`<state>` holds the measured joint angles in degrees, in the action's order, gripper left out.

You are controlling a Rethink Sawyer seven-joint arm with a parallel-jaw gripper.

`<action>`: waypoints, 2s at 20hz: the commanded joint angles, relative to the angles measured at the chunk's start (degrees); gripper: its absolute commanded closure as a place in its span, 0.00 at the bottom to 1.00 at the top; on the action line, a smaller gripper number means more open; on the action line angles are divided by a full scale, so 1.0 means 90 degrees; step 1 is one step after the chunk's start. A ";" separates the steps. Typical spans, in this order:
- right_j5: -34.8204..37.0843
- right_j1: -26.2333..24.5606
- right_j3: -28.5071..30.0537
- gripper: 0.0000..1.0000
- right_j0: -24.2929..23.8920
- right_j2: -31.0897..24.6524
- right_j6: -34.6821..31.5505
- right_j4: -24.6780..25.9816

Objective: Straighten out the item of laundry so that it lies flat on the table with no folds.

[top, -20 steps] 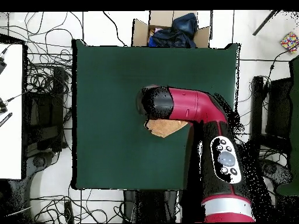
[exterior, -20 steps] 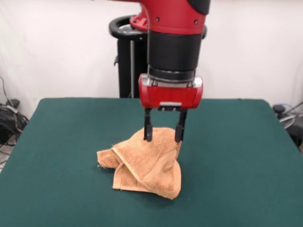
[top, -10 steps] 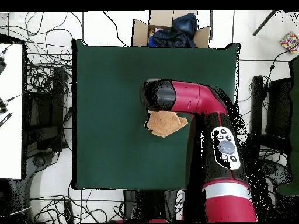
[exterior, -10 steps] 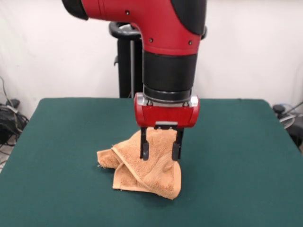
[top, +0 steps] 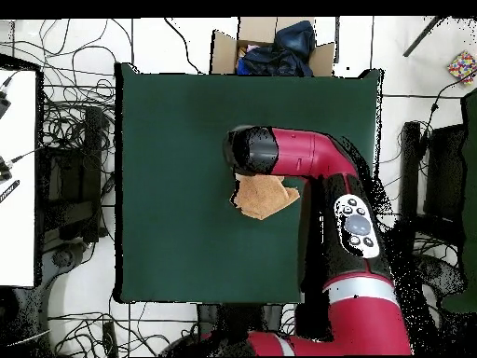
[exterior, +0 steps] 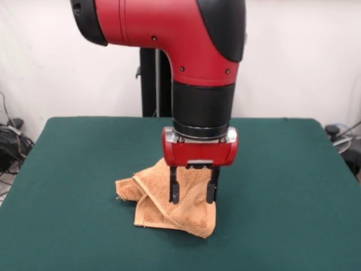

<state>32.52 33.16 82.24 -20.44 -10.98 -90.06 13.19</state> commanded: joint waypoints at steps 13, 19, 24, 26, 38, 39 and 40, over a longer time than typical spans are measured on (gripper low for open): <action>0.0062 -0.0413 -0.0121 0.00 -0.0736 -0.0979 0.0706 0.0876; -0.0176 -0.0472 0.0066 0.00 -0.0775 -0.1012 0.0523 0.1022; -0.0367 -0.0509 0.0276 0.00 -0.0817 -0.1049 0.0368 0.1119; -0.0463 -0.0486 0.0388 0.00 -0.0826 -0.1027 0.0297 0.1180; -0.0532 -0.0614 0.0347 0.00 -0.0929 -0.1048 0.0428 0.1267; -0.0516 -0.0640 0.0329 0.00 -0.0959 -0.1062 0.0478 0.1277; -0.0509 -0.0653 0.0321 0.00 -0.0988 -0.1078 0.0517 0.1287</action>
<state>29.35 29.43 82.25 -28.22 -15.87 -90.07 21.09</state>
